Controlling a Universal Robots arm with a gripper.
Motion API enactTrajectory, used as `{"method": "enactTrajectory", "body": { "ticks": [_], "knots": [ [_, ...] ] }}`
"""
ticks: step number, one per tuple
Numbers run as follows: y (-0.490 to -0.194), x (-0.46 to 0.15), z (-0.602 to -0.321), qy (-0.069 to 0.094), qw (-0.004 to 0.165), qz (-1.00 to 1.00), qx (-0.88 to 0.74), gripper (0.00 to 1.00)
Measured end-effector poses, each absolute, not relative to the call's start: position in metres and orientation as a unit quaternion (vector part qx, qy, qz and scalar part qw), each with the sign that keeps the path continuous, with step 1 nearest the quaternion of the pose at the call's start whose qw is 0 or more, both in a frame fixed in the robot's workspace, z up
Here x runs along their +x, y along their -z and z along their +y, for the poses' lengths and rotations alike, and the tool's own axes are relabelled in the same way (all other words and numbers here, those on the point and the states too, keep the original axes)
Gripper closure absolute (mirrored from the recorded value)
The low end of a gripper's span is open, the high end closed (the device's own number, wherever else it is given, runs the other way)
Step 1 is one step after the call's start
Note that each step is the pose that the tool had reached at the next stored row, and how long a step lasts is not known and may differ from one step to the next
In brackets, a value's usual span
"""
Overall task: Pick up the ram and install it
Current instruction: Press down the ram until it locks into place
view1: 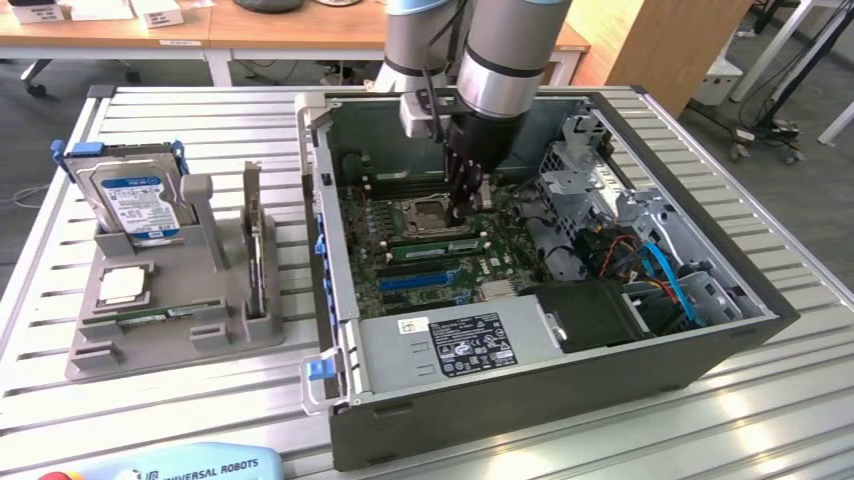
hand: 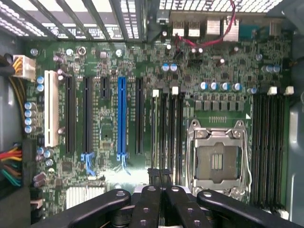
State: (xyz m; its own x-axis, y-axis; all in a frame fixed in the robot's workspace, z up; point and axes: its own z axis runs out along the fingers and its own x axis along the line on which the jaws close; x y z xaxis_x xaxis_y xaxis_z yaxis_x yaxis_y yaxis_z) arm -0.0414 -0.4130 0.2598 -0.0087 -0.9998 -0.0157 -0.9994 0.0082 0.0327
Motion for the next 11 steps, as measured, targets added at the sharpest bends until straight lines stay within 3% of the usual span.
{"method": "enactTrajectory", "body": {
  "ticks": [11],
  "knots": [
    [-0.2598, -0.0395, -0.4130, 0.017, 0.006, -0.710, 0.704, 0.90]
  ]
}}
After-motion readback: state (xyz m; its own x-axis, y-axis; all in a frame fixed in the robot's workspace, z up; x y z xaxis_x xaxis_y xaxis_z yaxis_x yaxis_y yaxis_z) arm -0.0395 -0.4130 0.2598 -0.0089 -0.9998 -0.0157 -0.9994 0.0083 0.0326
